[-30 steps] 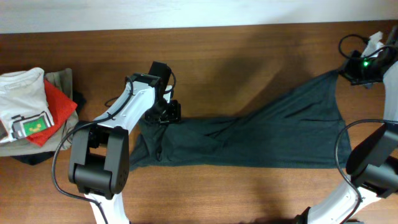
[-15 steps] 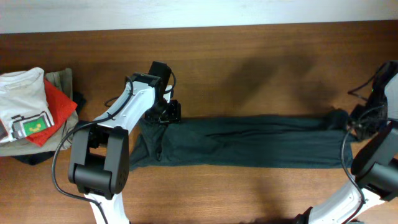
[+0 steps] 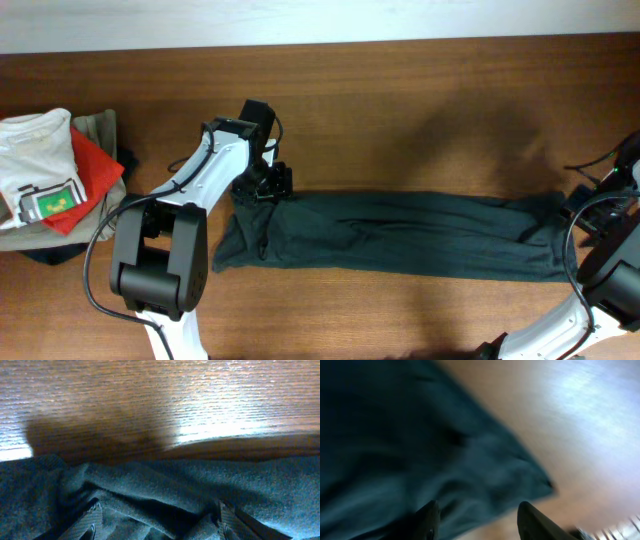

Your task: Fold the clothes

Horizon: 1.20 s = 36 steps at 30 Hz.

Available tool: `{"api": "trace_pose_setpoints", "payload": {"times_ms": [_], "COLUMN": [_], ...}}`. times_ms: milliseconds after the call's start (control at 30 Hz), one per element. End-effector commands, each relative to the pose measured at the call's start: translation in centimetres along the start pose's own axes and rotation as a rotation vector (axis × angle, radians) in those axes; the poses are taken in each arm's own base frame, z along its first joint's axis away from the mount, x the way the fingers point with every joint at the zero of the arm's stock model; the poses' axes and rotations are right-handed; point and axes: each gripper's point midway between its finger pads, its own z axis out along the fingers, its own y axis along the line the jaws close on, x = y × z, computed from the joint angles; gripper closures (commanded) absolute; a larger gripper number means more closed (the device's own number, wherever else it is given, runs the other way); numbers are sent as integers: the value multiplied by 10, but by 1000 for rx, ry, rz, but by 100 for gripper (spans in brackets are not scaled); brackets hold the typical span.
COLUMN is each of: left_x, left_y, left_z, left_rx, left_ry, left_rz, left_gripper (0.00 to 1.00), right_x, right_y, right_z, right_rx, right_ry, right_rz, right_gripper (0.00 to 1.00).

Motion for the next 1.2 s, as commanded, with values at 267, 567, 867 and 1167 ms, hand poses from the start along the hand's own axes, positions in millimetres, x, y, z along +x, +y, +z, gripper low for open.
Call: {"api": "trace_pose_setpoints", "payload": {"times_ms": [267,567,867,1167], "left_x": [19,-15,-85,-118], "left_y": [3,1,76,95], "left_z": [-3,20,11,-37], "left_rx": [-10,36,78,230], "left_ry": [68,-98,-310,-424], "left_rz": [-14,9,-214,-253], "left_gripper": [23,21,21,20], "right_x": [4,1,-44,-79], "right_y": [-5,62,99,74], "right_z": [69,66,48,3], "right_rx": [25,-131,-196,-88], "right_ry": [-62,-112,-315,-408], "right_rz": [-71,-247,-213,-226], "right_gripper": [44,96,96,50]}}
